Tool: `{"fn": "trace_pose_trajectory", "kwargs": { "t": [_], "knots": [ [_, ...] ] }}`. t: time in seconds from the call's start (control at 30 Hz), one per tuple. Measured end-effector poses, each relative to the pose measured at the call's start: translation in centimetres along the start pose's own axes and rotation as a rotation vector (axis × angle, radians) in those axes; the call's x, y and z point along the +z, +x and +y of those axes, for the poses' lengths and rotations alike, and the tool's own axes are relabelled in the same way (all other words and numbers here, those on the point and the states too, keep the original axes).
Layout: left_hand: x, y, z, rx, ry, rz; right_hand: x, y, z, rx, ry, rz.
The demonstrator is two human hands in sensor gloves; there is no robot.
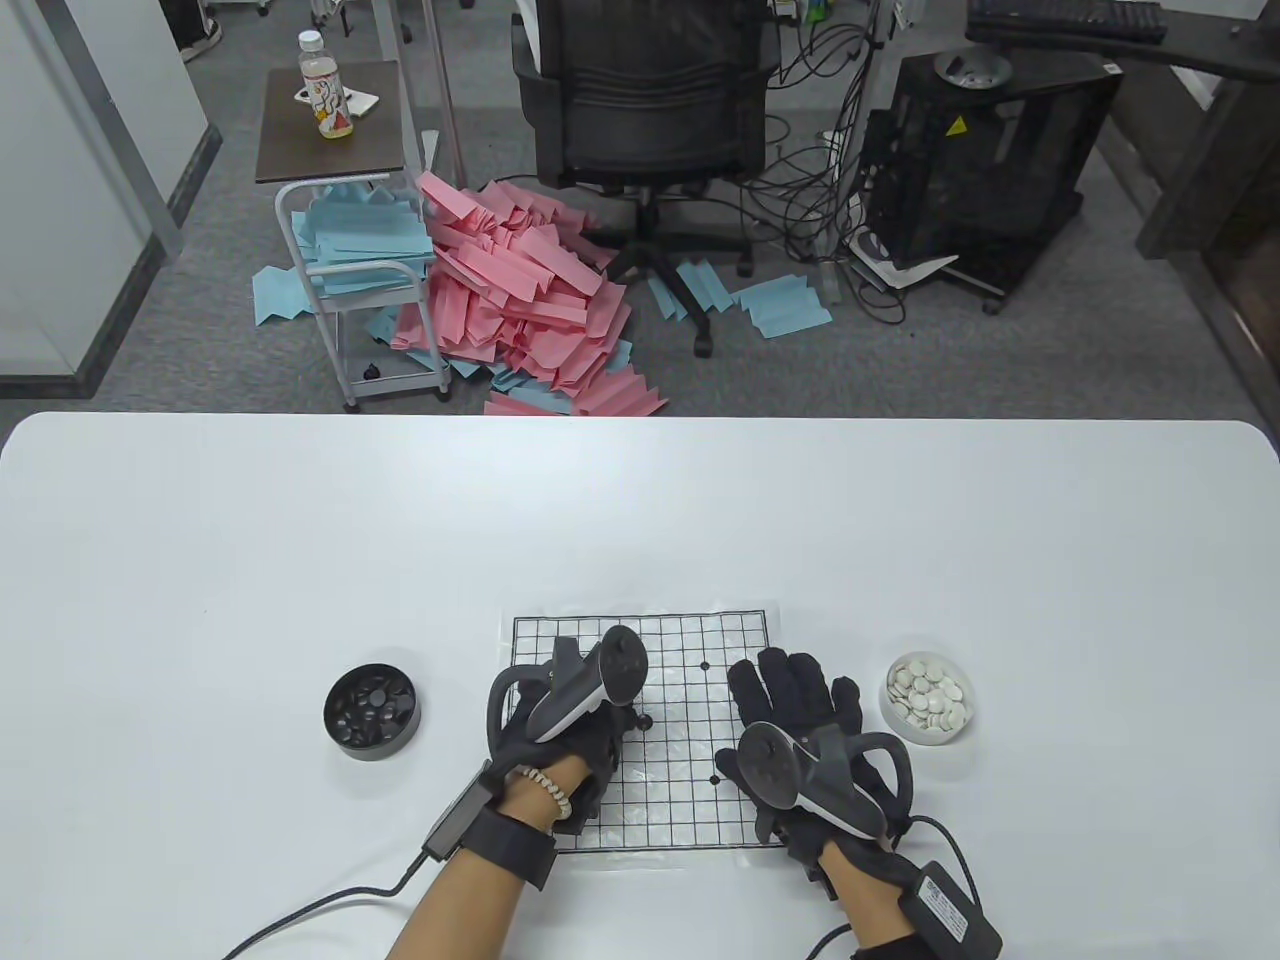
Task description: Place Go stones in plus sign pattern
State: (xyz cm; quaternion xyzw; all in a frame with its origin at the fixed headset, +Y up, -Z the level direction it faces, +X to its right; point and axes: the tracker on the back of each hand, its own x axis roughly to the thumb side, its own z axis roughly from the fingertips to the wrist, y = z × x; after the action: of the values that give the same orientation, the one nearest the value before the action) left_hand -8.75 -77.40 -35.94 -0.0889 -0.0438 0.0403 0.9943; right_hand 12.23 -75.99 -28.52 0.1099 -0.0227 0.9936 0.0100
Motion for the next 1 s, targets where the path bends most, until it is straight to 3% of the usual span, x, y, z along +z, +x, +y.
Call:
{"fn": "trace_pose_trajectory", "kwargs": {
  "t": [0.27,0.43,0.8,1.0],
  "knots": [
    [0.3,-0.3,0.3,0.003,0.014,0.003,0.0,0.0,0.0,0.000,0.002,0.000],
    [0.8,-1.7,2.2,0.025,0.046,0.010,0.0,0.0,0.1,0.001,0.004,0.000],
    [3.2,-10.1,8.2,-0.054,0.131,0.173,0.0,0.2,0.1,0.008,0.006,-0.003],
    [3.7,-14.9,8.0,-0.127,0.017,0.330,0.0,0.2,0.1,0.013,0.001,-0.001]
  ]
}}
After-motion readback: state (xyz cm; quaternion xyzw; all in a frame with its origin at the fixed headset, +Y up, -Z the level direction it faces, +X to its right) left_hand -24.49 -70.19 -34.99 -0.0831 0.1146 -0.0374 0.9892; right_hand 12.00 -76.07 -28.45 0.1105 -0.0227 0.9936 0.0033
